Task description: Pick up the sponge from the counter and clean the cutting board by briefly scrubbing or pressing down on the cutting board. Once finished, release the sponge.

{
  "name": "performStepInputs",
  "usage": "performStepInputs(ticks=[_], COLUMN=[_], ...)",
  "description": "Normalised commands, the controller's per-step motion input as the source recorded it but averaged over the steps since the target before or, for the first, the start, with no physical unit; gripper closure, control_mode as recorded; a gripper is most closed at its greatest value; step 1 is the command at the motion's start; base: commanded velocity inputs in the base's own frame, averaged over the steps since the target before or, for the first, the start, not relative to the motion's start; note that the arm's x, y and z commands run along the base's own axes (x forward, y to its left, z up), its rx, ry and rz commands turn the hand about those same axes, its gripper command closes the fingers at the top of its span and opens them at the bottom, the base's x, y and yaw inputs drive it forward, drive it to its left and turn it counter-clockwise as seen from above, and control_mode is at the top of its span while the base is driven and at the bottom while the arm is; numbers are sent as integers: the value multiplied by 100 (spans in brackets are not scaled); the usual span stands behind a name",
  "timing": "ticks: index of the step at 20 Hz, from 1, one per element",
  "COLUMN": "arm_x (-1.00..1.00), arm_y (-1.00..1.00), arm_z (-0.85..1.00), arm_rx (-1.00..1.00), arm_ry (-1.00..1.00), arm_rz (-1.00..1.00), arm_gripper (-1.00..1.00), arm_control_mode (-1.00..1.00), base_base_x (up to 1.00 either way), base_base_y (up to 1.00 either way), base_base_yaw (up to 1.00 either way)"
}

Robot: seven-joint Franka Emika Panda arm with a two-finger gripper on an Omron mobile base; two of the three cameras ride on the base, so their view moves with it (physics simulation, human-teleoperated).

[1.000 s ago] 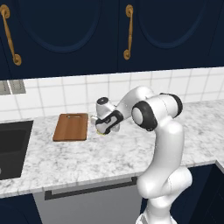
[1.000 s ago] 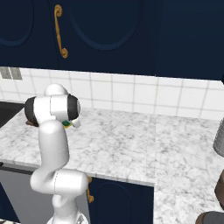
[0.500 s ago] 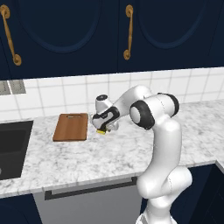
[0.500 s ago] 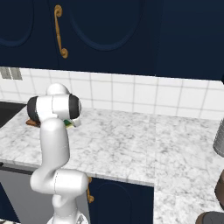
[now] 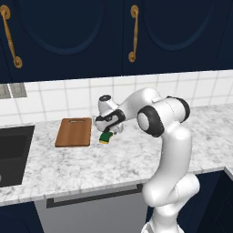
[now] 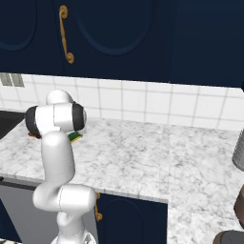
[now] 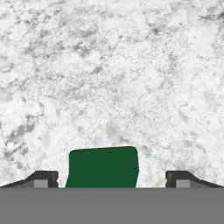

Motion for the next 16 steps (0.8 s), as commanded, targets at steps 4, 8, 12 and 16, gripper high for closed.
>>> performStepInputs(ticks=[4,8,12,16], arm_x=[-85,-99,-97,-80], arm_y=[-8,-28,-45,-48], arm_z=[76,48,75,90], arm_rx=[0,0,2,5], arm_ry=[-25,-20,-18,-4], arm_rz=[0,2,4,8], arm_gripper=[-100,-100,-100,-100], arm_control_mode=[-100,-100,-100,-100], base_base_x=[0,0,0,0], base_base_y=[0,0,0,0], base_base_yaw=[0,0,0,0])
